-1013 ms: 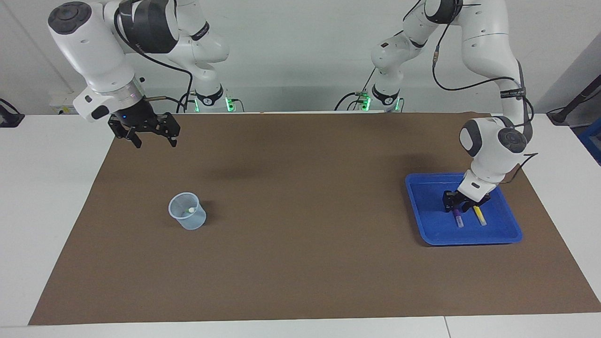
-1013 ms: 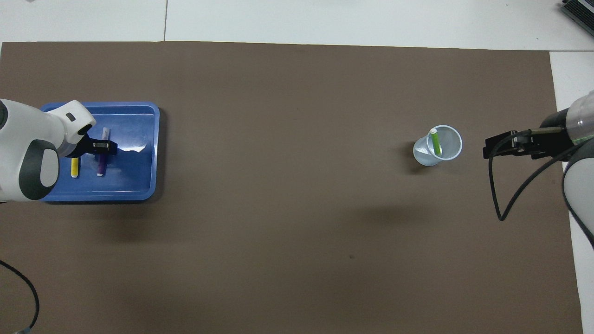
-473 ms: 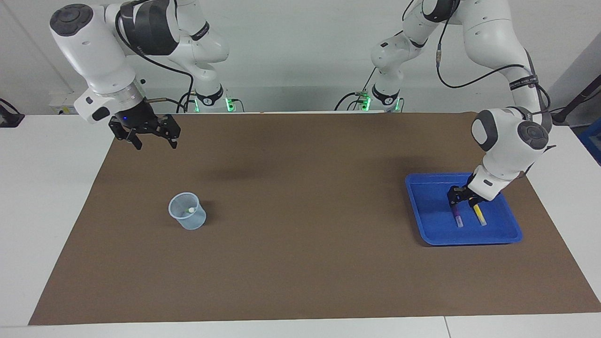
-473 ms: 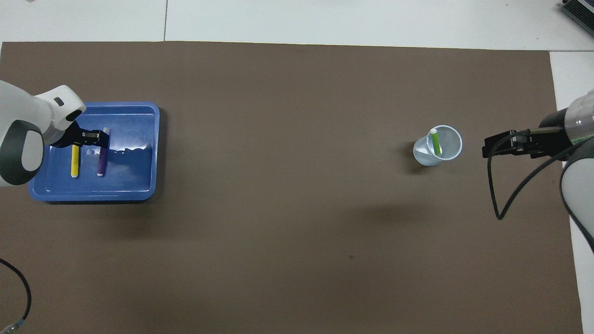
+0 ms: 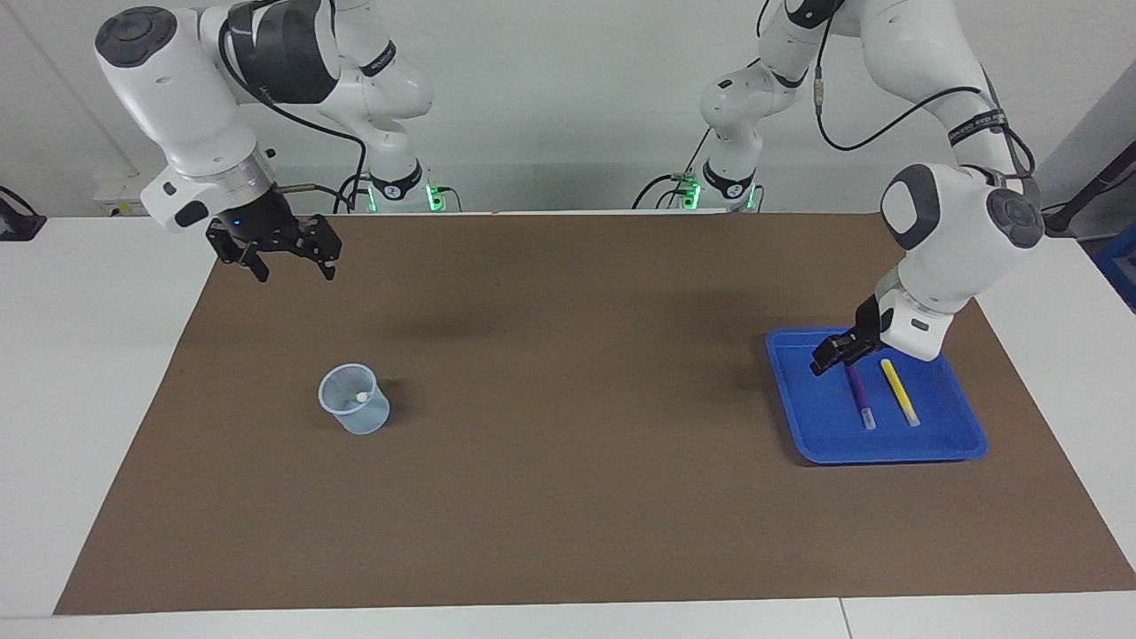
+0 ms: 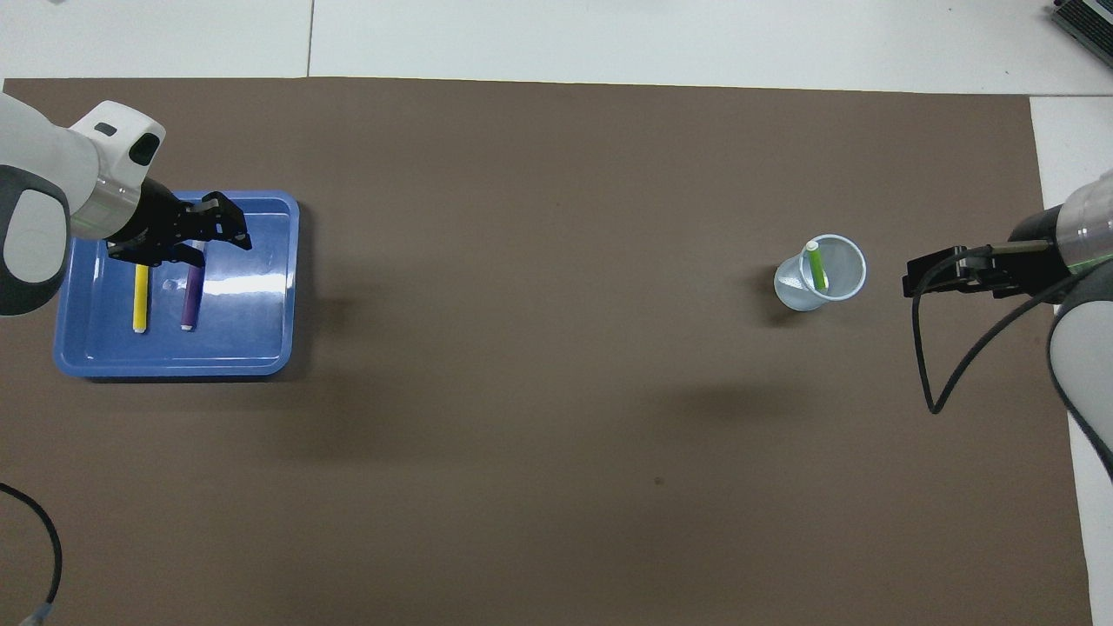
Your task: Right arm passes pens to left for tray arrangement
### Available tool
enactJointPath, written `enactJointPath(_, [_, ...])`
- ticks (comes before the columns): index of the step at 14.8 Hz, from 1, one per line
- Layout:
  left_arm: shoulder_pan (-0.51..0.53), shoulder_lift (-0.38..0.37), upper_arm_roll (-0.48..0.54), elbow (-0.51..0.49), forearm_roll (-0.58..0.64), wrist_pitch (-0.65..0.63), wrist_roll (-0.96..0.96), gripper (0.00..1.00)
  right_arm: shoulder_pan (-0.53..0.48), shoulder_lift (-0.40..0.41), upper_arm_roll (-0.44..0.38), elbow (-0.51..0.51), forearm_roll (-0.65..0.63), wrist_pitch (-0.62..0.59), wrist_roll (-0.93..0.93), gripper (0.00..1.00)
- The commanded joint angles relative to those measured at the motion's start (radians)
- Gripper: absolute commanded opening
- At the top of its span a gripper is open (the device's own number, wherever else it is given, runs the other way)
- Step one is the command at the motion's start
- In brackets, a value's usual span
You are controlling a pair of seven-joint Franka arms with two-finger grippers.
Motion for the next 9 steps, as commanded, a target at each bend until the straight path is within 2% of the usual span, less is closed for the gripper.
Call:
enactJointPath(1, [-0.002,-0.094,-0.026,0.022,-0.143,-0.082,-0.205,0.71,0.0,-0.03,0.005,-0.042,-0.018,0.03,-0.015,1.0])
enactJointPath(2, [-0.004,-0.114,-0.051,0.03,-0.18,-0.071,-0.284,0.75,0.0,-0.031,0.005,-0.044,-0.018,0.032,-0.013,1.0])
enactJointPath(5, [-0.054,-0.121,-0.088,0.047,-0.201,0.001,-0.549,0.76,0.003,-0.027,0.006,-0.045,-0.02,0.043,-0.018,1.0])
enactJointPath(9, [-0.074,-0.125,-0.109,0.041,-0.213,0.008,-0.671,0.8,0.026,0.019,0.017,-0.041,-0.069,0.084,-0.022,1.0])
